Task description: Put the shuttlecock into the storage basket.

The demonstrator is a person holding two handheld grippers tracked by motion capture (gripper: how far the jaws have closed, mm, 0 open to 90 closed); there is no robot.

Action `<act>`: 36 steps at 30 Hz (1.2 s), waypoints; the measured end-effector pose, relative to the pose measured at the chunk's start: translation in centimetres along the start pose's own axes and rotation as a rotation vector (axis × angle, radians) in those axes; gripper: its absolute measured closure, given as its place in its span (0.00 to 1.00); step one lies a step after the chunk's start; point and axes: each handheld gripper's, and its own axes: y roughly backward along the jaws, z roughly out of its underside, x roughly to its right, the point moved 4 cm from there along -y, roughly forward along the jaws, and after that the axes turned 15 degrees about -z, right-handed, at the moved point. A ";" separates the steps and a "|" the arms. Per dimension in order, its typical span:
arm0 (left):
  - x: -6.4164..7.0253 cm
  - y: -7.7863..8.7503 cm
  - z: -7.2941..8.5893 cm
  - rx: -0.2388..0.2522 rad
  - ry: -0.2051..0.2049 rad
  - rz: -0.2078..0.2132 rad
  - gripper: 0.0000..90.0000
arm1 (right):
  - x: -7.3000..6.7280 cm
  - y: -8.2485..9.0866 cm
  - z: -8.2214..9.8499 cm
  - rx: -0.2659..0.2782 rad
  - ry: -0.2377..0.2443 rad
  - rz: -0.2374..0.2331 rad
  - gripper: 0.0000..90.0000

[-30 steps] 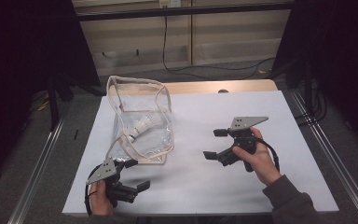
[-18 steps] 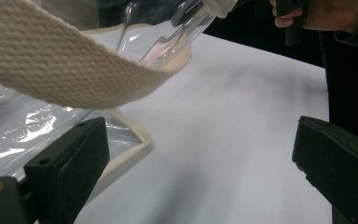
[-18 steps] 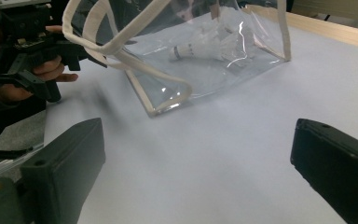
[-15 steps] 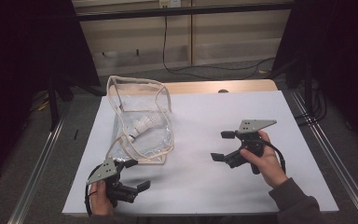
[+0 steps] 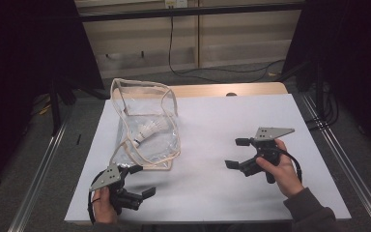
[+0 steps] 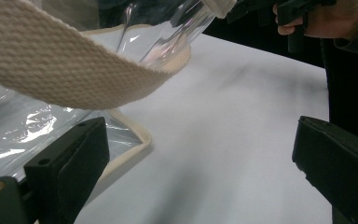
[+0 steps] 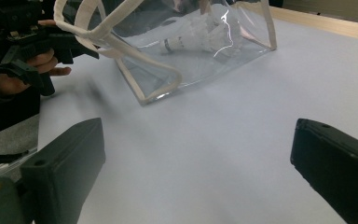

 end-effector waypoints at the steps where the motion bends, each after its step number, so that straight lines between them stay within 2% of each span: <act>1: 0.0 0.0 0.0 0.000 0.000 0.000 0.04 | 0.0 0.1 0.1 0.002 0.000 0.000 0.03; 36: 0.0 -0.1 0.0 -0.005 -0.003 0.003 0.04 | 0.6 3.5 4.4 0.027 -0.044 0.052 0.04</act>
